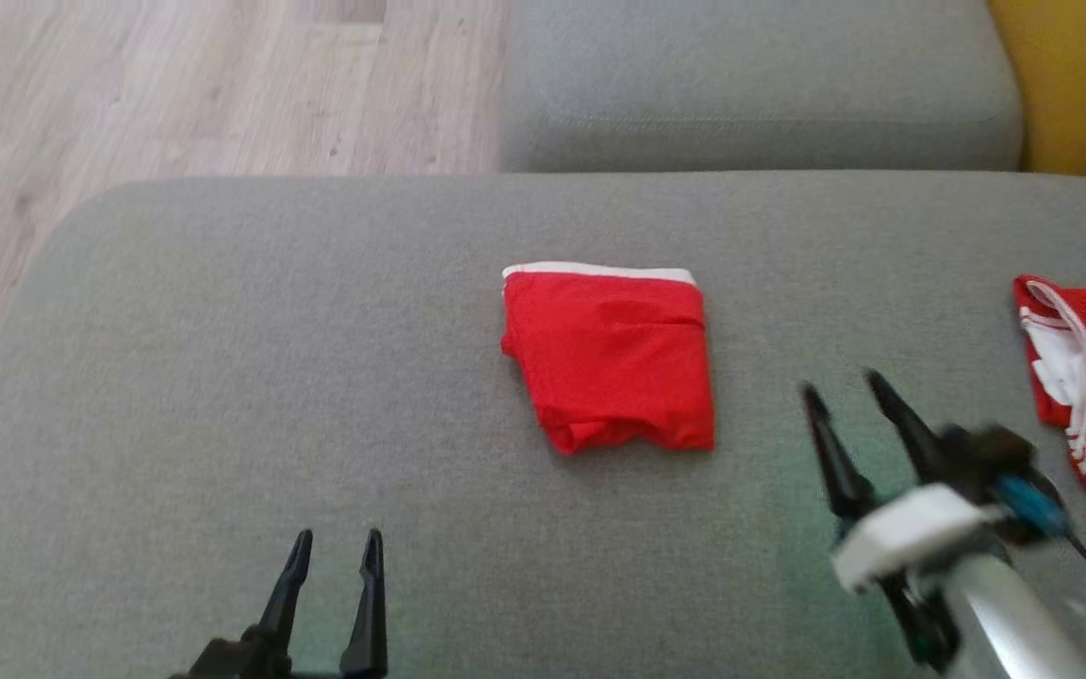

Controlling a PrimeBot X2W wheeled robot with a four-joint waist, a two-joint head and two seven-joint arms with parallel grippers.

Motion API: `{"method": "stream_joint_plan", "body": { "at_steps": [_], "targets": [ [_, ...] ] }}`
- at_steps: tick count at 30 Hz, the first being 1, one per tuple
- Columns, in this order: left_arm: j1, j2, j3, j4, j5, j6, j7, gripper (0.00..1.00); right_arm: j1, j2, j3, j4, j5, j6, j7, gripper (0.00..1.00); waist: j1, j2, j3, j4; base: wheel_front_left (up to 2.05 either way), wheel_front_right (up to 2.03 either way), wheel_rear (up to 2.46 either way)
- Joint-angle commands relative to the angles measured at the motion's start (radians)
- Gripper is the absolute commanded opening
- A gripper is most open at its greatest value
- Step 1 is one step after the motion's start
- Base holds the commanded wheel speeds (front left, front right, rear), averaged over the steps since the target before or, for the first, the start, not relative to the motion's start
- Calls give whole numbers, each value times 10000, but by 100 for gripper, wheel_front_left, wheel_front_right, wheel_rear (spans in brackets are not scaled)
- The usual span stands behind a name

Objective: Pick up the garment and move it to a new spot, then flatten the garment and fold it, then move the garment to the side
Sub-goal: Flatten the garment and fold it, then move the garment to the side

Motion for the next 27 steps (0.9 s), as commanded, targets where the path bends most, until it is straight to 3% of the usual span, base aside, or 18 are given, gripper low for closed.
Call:
{"method": "stream_joint_plan", "body": {
  "at_steps": [1, 10, 22, 27],
  "targets": [
    [-247, -30, 399, -223, 97, -60, -95, 100, 127, -32, -145, -513, -114, 69, -125, 100, 3, 0, -107, -88, 0, 0, 0],
    [-70, -30, 988, 108, 346, -174, -95, 100, 2216, 455, -2064, -2070, -1039, 69, -137, 100, 3, 0, -203, -274, 0, 0, 0],
    [-166, -30, 1266, 224, 418, -272, -95, 100, 3026, 1107, -2751, -2164, -1487, 69, -138, 100, 3, 0, -177, -275, 0, 0, 0],
    [-182, -30, 1171, 234, 383, -274, -95, 100, 2661, 1202, -2864, -2135, -1039, 69, -139, 100, 3, 0, -102, -144, 0, 0, 0]
  ]
}}
